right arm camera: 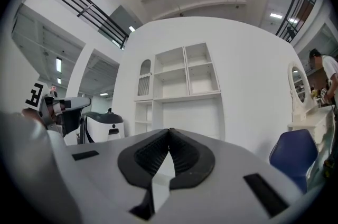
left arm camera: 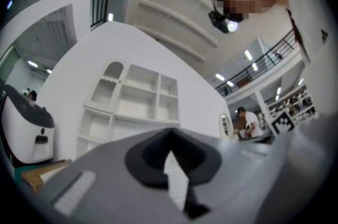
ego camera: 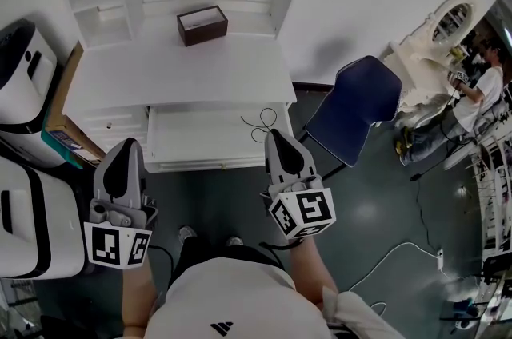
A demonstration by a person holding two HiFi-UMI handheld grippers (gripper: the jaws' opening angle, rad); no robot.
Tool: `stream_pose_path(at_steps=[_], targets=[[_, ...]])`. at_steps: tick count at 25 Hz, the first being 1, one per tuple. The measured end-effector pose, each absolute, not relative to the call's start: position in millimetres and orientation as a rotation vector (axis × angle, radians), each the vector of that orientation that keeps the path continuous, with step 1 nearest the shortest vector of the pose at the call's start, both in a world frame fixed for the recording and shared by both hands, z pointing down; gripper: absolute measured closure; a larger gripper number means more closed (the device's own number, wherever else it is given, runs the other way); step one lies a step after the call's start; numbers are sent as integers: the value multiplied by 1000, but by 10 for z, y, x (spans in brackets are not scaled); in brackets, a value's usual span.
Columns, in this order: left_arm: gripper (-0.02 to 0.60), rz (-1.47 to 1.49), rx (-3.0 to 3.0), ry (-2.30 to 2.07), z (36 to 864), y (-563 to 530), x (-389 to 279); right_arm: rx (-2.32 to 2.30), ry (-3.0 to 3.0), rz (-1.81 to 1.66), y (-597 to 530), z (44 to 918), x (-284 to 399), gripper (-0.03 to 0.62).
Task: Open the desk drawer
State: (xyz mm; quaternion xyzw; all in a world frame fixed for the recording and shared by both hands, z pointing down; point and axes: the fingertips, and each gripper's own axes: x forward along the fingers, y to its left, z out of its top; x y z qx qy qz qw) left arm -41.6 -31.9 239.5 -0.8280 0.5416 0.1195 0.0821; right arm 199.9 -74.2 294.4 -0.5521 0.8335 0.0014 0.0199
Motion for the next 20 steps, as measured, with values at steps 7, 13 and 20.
stream_pose_path(at_steps=[7, 13, 20], targets=[[577, 357, -2449, 1652, 2394, -157, -298, -1676, 2616, 103, -591, 2778, 2089, 595], [577, 354, -2440, 1658, 2392, -50, -190, -1654, 2628, 201, -478, 2646, 2115, 594], [577, 345, -2439, 1655, 2372, -16, -96, -1625, 2626, 226, -424, 2569, 2151, 595]])
